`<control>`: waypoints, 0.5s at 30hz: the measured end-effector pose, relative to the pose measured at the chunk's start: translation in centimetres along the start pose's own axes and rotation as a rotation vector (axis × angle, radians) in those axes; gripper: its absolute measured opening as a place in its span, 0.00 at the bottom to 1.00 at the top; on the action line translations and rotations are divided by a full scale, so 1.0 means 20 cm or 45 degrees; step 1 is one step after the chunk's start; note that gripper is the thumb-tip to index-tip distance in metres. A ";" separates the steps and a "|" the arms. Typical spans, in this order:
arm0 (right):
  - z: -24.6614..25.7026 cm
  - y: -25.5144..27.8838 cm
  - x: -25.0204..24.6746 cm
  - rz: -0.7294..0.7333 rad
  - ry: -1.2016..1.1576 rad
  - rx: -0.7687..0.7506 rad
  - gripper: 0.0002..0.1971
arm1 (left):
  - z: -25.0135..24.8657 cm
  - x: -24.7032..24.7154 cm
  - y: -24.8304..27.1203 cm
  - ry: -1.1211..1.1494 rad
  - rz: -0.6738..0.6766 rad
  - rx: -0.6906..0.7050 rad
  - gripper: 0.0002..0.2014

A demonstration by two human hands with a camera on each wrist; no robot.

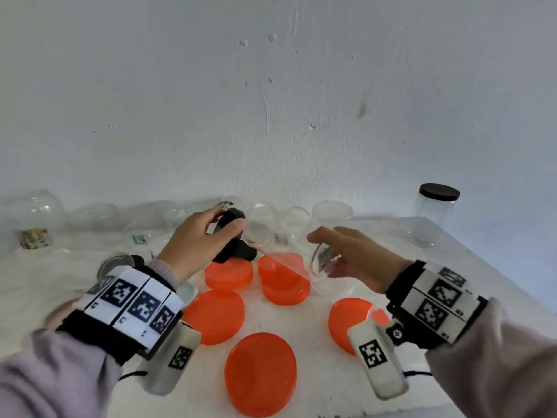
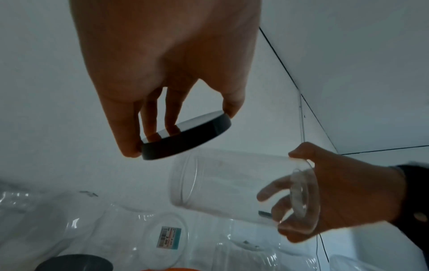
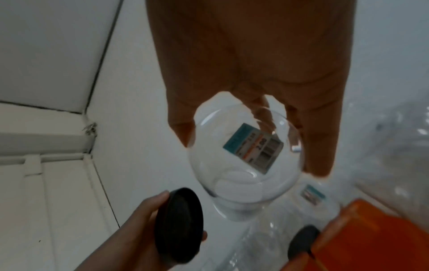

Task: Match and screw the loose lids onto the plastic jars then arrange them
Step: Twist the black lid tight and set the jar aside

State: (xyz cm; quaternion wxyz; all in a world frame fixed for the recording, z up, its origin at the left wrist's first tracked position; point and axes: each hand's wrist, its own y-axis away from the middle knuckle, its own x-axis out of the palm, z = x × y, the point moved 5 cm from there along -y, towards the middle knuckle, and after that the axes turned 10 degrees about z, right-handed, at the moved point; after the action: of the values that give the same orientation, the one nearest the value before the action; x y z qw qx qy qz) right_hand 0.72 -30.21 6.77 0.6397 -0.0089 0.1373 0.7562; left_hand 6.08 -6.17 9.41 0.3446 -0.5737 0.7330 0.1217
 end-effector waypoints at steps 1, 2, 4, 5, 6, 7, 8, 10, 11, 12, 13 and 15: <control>-0.03 0.00 0.02 -0.007 -0.036 0.003 0.25 | 0.00 -0.01 0.01 0.017 -0.006 0.004 0.11; -0.05 -0.01 0.04 -0.013 -0.082 0.000 0.22 | 0.00 -0.02 0.01 0.031 -0.010 0.005 0.13; -0.10 -0.01 0.06 -0.009 -0.182 -0.002 0.15 | 0.00 -0.03 0.02 0.053 -0.014 -0.004 0.18; -0.12 -0.02 0.07 0.001 -0.229 0.015 0.11 | 0.00 -0.03 0.02 0.065 -0.012 -0.006 0.20; -0.14 -0.02 0.08 0.023 -0.258 0.043 0.08 | -0.01 -0.04 0.02 0.075 -0.008 -0.006 0.22; -0.17 -0.02 0.10 0.063 -0.258 0.080 0.07 | -0.01 -0.04 0.02 0.082 -0.003 -0.005 0.24; -0.19 -0.02 0.11 0.111 -0.231 0.116 0.08 | -0.02 -0.04 0.02 0.085 0.003 -0.003 0.26; -0.24 -0.03 0.14 0.182 -0.106 0.186 0.21 | -0.04 -0.04 0.01 0.077 0.015 -0.008 0.30; -0.26 -0.04 0.15 0.195 -0.034 0.212 0.27 | -0.05 -0.04 0.01 0.066 0.019 -0.009 0.31; -0.28 -0.04 0.16 0.191 0.034 0.225 0.31 | -0.05 -0.03 0.00 0.054 0.020 -0.007 0.32; -0.29 -0.05 0.17 0.170 0.112 0.228 0.34 | -0.06 -0.02 -0.01 0.046 0.020 -0.004 0.32; -0.31 -0.07 0.17 0.104 0.311 0.222 0.41 | -0.09 0.00 -0.02 0.030 0.028 0.002 0.32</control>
State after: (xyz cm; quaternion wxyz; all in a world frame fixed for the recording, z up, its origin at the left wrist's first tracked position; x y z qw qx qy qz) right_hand 0.43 -28.10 -0.08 0.5852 -0.0398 0.2794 0.7602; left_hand 5.81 -7.23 10.82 0.3350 -0.5666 0.7435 0.1181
